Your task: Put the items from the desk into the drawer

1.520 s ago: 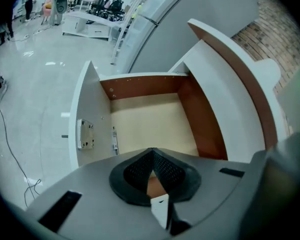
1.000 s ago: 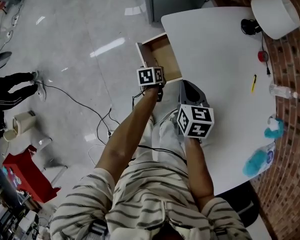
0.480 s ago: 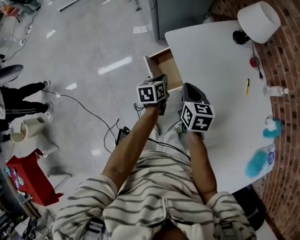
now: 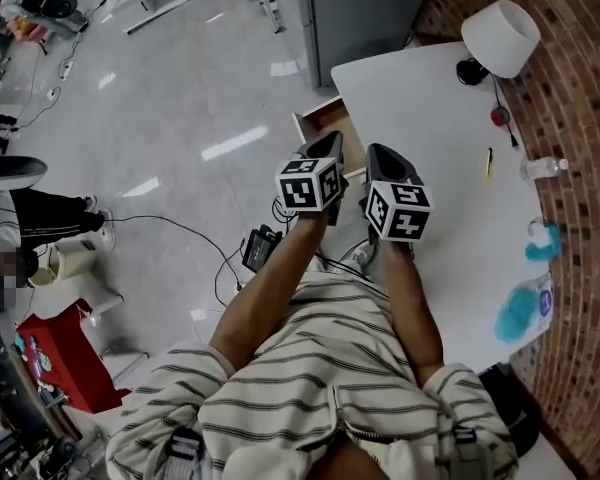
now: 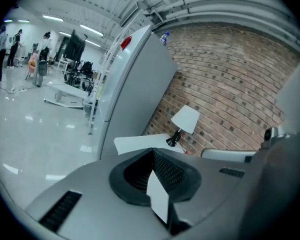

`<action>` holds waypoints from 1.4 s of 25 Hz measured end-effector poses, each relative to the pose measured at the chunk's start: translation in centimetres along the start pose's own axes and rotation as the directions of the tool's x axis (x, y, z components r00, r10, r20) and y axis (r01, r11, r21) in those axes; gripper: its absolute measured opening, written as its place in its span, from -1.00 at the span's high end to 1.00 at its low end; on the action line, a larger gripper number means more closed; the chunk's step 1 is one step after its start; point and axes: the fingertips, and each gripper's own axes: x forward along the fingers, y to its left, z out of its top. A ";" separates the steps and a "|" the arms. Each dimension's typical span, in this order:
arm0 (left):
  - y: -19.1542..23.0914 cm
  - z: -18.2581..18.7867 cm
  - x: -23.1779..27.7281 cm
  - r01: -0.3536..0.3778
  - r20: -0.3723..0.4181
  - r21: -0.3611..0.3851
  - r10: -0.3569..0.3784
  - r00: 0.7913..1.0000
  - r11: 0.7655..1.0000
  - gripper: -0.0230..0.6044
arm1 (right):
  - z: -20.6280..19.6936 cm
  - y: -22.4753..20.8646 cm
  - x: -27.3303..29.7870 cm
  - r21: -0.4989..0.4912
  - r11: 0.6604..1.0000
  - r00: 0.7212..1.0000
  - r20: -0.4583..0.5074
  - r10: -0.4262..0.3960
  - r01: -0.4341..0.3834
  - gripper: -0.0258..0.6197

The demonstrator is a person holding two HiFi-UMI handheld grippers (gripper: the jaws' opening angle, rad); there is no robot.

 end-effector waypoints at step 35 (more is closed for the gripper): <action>-8.2 8.9 -8.9 -0.001 0.315 0.257 -0.083 0.945 0.966 0.91 | 10.1 3.2 -7.5 -0.143 0.990 0.937 0.342 0.069 -0.021 0.89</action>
